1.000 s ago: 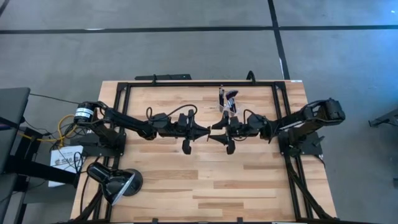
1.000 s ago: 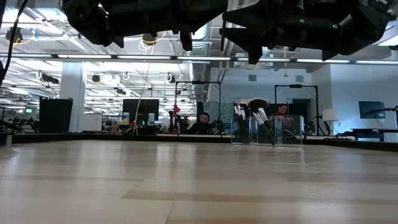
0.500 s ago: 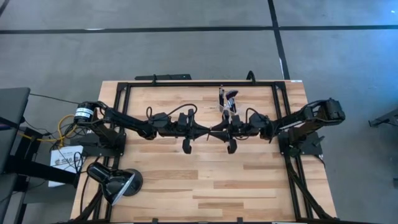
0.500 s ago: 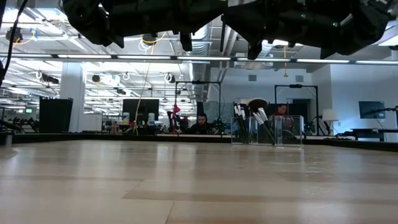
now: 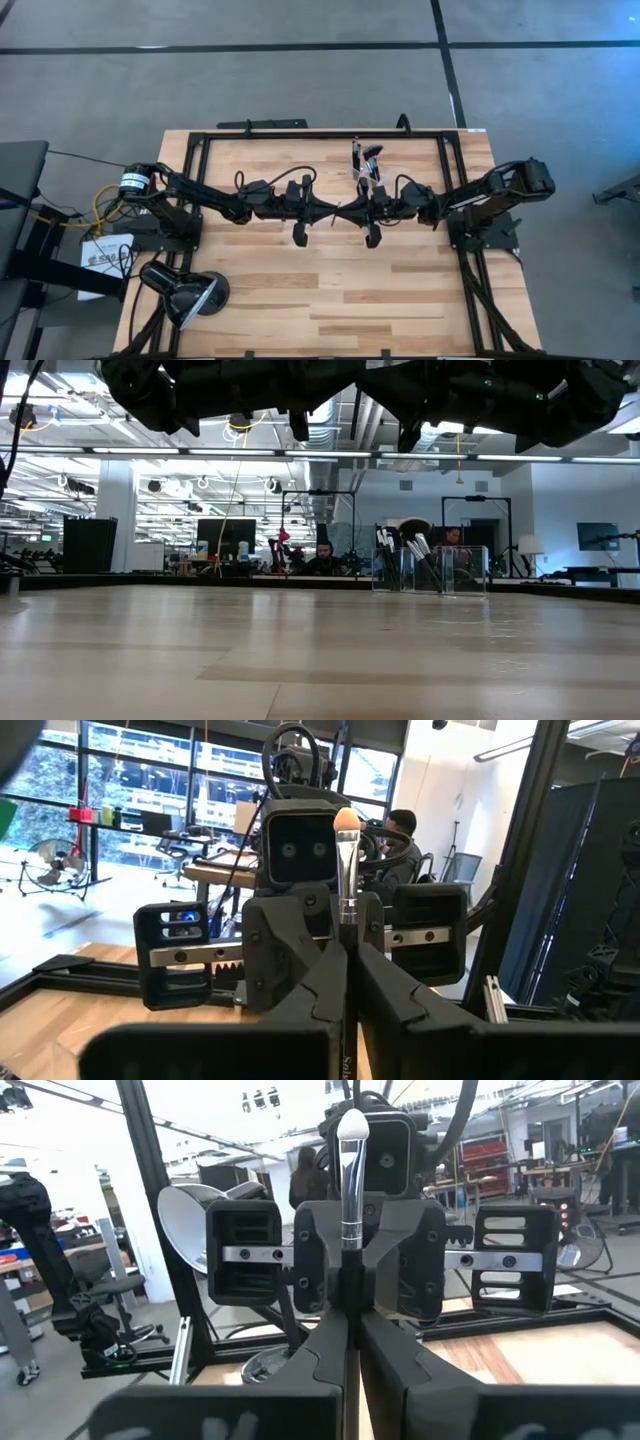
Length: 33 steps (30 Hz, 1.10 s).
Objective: Put items in baskets/containers
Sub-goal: Put the black eyeshadow brush into the transparent organizer
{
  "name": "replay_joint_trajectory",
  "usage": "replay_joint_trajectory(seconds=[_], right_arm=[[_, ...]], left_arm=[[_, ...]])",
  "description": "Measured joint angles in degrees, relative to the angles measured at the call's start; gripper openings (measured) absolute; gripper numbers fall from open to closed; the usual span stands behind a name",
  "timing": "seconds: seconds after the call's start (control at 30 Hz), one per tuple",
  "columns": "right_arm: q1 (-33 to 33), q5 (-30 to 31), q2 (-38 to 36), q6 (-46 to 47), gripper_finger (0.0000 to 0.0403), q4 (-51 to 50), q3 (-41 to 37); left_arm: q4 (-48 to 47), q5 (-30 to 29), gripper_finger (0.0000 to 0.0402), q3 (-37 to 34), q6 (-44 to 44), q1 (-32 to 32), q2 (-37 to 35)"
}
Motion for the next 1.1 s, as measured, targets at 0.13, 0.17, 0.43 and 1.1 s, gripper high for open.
replay_joint_trajectory(seconds=[0.13,0.17,0.43,1.1], right_arm=[[0.0,0.2,0.0,0.1,0.0007,-0.2,0.0],[0.0,0.4,0.0,0.1,0.0007,-0.3,0.0],[-0.7,3.4,0.0,0.6,0.0003,-3.1,0.2],[-13.3,21.9,0.0,-0.1,0.0001,-12.0,0.2]], left_arm=[[-0.2,-0.1,0.0036,0.0,-1.5,0.0,0.0],[-0.2,-0.2,0.0046,0.0,-1.8,0.0,0.0],[-0.8,-2.4,0.015,0.0,-2.4,0.0,0.1],[-13.0,-5.4,0.0234,-4.6,-0.6,2.4,-16.1]])
